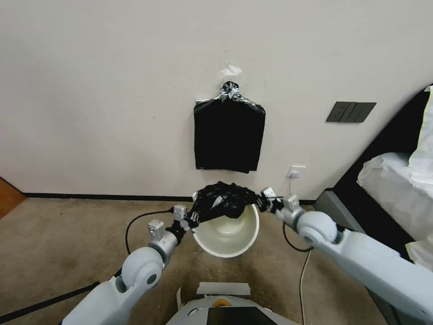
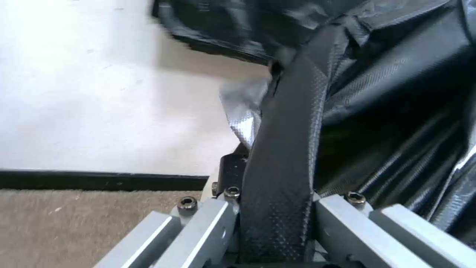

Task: Place a trash bag onto the trash bin.

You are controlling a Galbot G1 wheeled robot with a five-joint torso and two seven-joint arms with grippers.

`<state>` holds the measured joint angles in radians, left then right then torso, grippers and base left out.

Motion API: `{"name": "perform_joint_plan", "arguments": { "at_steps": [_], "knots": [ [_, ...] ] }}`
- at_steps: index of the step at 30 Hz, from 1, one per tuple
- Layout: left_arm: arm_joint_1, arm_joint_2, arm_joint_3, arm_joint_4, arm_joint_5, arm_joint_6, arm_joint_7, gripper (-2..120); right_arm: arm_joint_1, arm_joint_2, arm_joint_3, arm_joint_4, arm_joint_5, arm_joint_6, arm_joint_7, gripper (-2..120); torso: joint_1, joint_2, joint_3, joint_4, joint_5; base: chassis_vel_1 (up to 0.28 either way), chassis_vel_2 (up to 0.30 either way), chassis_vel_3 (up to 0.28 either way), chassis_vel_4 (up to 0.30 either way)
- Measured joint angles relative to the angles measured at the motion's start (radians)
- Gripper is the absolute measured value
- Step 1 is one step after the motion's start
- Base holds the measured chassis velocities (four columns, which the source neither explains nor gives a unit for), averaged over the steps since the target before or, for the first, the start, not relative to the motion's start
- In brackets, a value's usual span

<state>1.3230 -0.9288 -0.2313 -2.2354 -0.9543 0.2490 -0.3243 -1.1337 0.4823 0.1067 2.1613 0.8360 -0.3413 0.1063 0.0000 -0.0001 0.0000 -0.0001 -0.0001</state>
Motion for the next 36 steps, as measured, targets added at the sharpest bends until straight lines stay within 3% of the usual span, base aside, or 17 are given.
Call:
{"name": "perform_joint_plan", "arguments": {
  "at_steps": [10,16,18,29,36],
  "knots": [
    [0.036,0.038,-0.027,-0.009,-0.003,0.043,-0.015,1,-0.047,0.108,0.024,0.046,0.030,0.047,0.108,2,0.000,0.000,0.000,0.0003,0.0000,0.000,0.000,0.000,0.000],
    [0.052,0.067,-0.036,-0.018,0.025,0.085,-0.016,1,-0.113,0.146,0.092,0.066,0.015,0.077,0.165,26,0.000,0.000,0.000,0.0000,0.0000,0.000,0.000,0.000,0.000],
    [0.053,0.070,-0.039,-0.017,0.026,0.088,-0.016,1,-0.124,0.147,0.104,0.071,0.009,0.079,0.165,30,0.000,0.000,0.000,0.0000,0.0001,0.000,0.000,0.000,0.000],
    [0.046,0.110,-0.070,0.011,0.035,0.094,-0.002,1,-0.277,0.143,0.270,0.149,-0.054,0.095,0.061,75,0.000,0.000,0.000,0.0000,0.0000,0.000,0.000,0.000,0.000],
    [0.048,0.123,-0.087,0.021,0.036,0.091,0.007,1,-0.316,0.137,0.329,0.135,-0.112,0.126,-0.029,96,0.000,0.000,0.000,0.0001,0.0001,0.000,0.000,0.000,0.000]
  ]
}}
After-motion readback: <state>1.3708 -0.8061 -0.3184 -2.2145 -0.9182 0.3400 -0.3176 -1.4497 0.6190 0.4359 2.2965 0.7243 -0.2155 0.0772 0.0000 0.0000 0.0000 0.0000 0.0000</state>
